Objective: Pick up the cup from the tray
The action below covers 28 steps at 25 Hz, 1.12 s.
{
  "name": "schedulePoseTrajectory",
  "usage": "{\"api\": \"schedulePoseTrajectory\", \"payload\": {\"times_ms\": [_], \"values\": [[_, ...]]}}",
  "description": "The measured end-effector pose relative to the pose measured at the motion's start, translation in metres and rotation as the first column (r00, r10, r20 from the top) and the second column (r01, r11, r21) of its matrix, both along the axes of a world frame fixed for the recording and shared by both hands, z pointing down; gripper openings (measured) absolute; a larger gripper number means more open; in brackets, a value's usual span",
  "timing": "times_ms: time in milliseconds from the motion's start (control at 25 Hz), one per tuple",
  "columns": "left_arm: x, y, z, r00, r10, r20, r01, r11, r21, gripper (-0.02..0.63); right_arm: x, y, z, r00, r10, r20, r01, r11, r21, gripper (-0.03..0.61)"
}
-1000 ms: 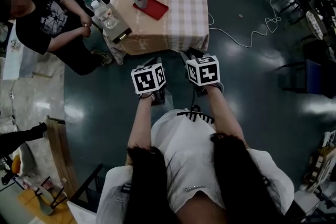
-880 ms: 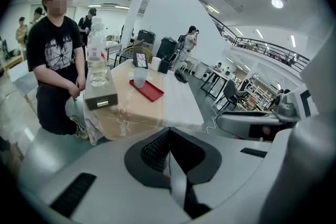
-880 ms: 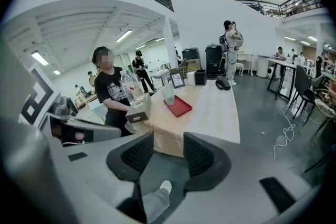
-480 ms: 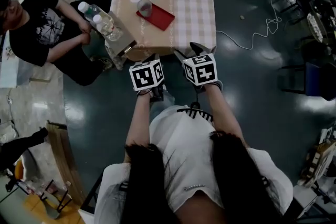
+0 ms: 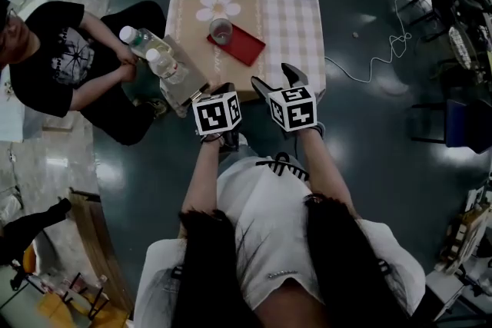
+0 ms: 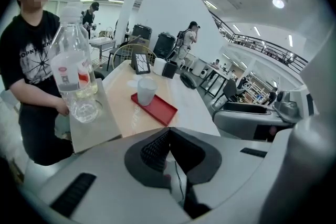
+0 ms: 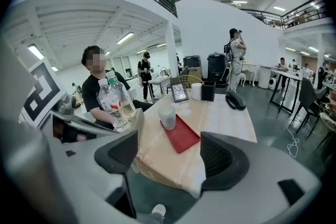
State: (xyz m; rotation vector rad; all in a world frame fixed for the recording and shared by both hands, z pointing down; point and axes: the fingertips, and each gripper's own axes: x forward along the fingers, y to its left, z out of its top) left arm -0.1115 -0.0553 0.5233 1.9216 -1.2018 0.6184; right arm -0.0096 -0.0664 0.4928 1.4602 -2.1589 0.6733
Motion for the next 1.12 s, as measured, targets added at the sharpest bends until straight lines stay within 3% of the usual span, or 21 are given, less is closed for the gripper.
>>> {"api": "schedulePoseTrajectory", "payload": {"times_ms": [400, 560, 1120], "values": [[-0.025, -0.012, 0.016, 0.998, -0.021, 0.057, 0.022, 1.000, -0.020, 0.005, -0.029, -0.025, 0.007, 1.000, -0.026, 0.006, 0.026, 1.000, 0.016, 0.374], [-0.019, -0.029, 0.016, 0.998, -0.043, 0.051, 0.044, 0.999, -0.019, 0.005, -0.032, -0.046, 0.006, 0.998, -0.068, 0.005, 0.067, 0.997, 0.045, 0.390], [-0.035, -0.084, 0.051, 0.989, -0.126, 0.082, 0.134, 0.985, -0.104, 0.005, -0.058, -0.119, 0.048, 0.984, -0.176, 0.021, 0.176, 0.984, 0.003, 0.416]]}}
